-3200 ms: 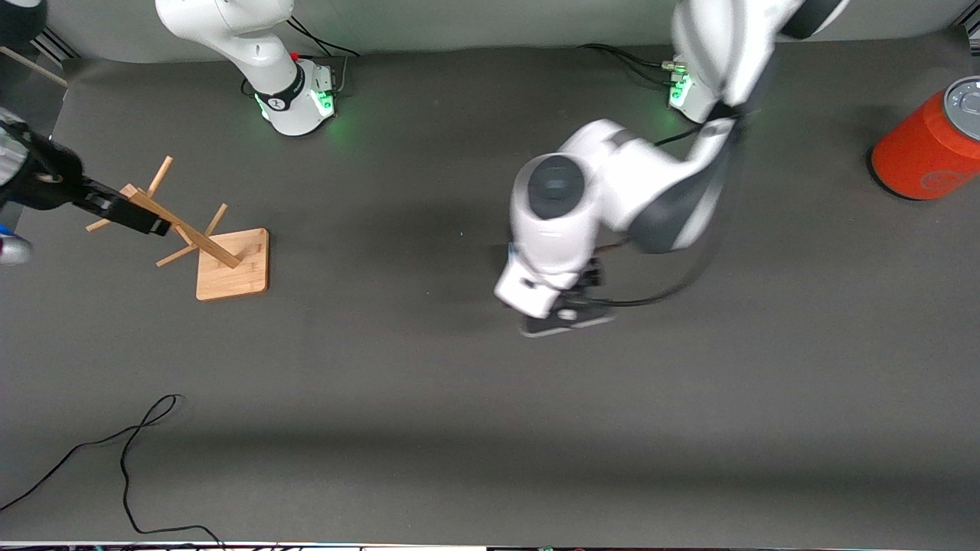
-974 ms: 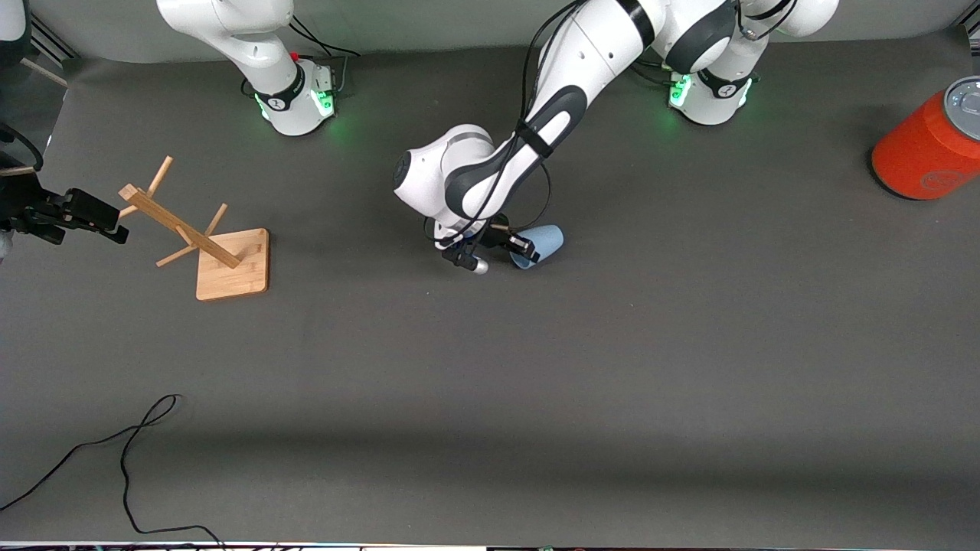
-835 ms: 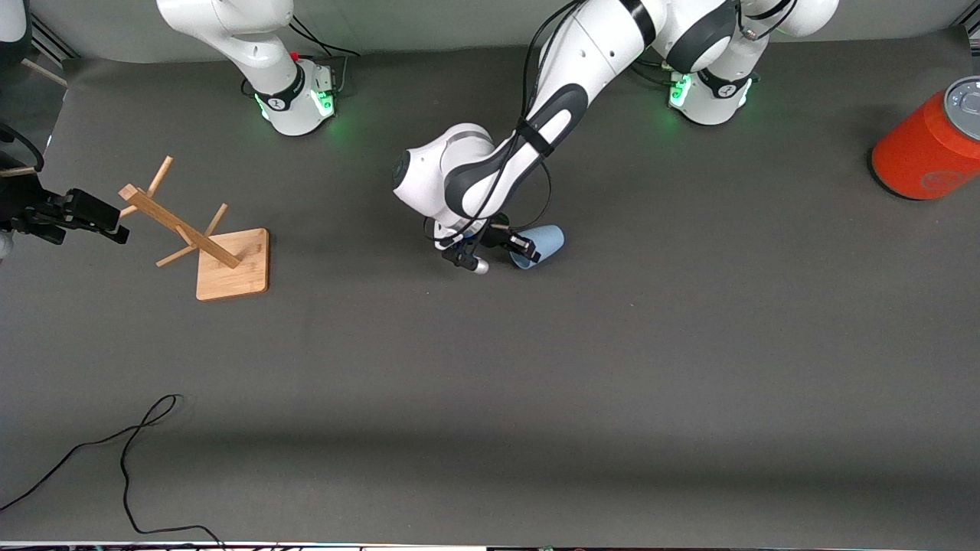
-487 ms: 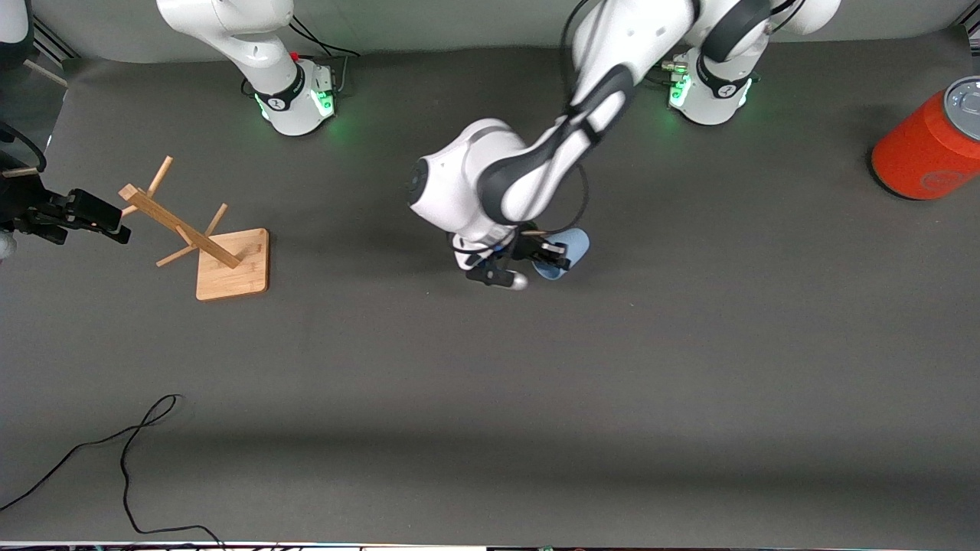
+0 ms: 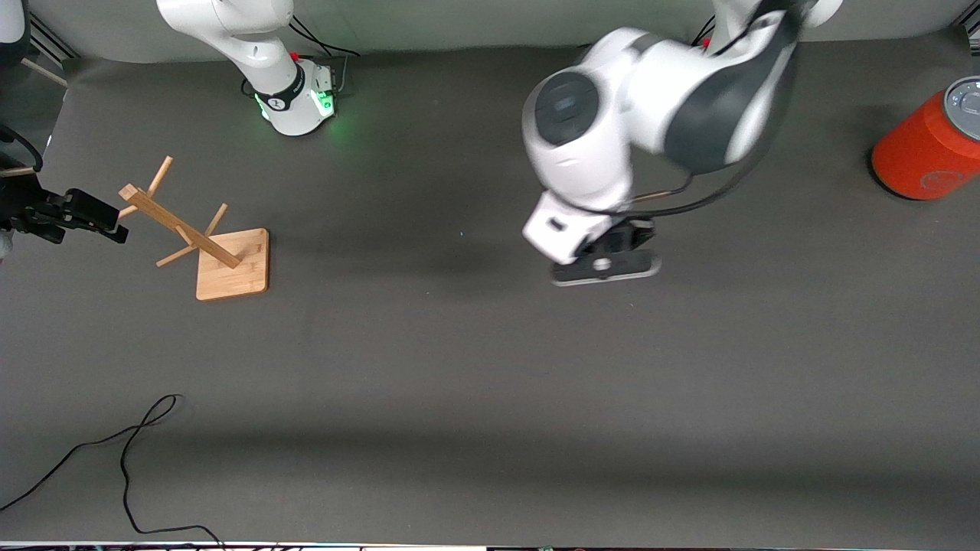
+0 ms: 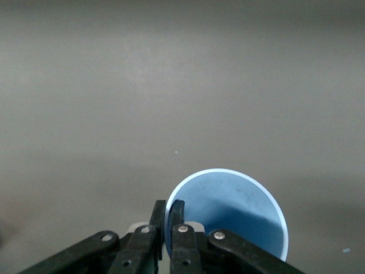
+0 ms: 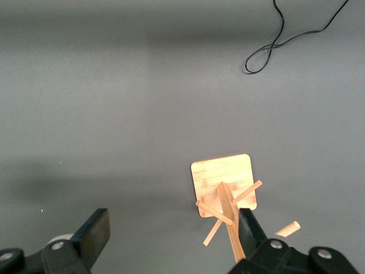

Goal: Rotate and upright cup with both arms
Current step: 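Lift and rotate the cup upright with the left gripper, then set the upright cup on the table and open the left gripper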

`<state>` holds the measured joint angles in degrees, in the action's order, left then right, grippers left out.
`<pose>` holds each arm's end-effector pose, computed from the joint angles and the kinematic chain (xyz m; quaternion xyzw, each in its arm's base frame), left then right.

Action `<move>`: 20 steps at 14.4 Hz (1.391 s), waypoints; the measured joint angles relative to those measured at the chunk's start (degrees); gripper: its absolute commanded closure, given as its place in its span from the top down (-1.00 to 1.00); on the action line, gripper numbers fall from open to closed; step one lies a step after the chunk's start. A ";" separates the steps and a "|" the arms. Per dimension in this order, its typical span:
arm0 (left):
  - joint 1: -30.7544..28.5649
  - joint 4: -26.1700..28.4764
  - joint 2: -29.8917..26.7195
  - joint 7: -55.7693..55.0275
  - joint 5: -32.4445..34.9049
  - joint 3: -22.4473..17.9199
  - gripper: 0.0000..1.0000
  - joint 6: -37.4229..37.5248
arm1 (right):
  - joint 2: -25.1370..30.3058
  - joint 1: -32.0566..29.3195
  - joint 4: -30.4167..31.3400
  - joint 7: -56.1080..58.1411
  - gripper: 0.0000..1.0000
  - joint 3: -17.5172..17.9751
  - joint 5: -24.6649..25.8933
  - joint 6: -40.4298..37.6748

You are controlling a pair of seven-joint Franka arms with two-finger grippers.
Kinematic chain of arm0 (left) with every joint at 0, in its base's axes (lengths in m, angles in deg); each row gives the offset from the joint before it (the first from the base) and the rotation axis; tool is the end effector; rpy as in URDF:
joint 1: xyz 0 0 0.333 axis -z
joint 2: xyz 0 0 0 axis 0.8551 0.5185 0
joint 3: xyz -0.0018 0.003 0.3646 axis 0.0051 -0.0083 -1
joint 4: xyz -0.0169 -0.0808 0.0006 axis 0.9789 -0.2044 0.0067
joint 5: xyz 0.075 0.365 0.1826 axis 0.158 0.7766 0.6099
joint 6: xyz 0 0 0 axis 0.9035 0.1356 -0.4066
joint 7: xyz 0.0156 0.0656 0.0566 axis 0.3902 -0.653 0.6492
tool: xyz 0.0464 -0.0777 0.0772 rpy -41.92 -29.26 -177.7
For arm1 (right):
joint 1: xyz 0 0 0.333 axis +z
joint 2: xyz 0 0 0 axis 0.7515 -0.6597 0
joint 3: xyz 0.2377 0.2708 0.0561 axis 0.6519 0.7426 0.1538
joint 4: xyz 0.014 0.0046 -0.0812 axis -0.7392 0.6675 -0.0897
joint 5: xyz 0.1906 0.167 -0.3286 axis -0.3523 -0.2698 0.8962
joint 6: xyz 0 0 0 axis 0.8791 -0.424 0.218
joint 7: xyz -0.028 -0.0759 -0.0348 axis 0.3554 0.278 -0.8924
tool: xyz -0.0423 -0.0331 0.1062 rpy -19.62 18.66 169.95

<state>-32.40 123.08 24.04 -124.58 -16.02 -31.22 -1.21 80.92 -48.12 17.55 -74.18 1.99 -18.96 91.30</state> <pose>0.5933 -0.3866 0.5632 -0.9937 -0.0387 -0.0214 0.1031 0.5815 -0.0240 0.6569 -0.9995 0.0271 -0.0093 0.0102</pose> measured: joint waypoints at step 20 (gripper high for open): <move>-0.51 38.86 0.51 -46.87 16.69 0.78 -1.00 -50.74 | 0.00 0.00 0.04 0.00 1.00 -0.09 0.00 -0.51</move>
<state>-32.90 161.93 24.55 -171.46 0.67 -30.43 -51.95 80.92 -48.13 17.59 -74.18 1.91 -18.96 90.79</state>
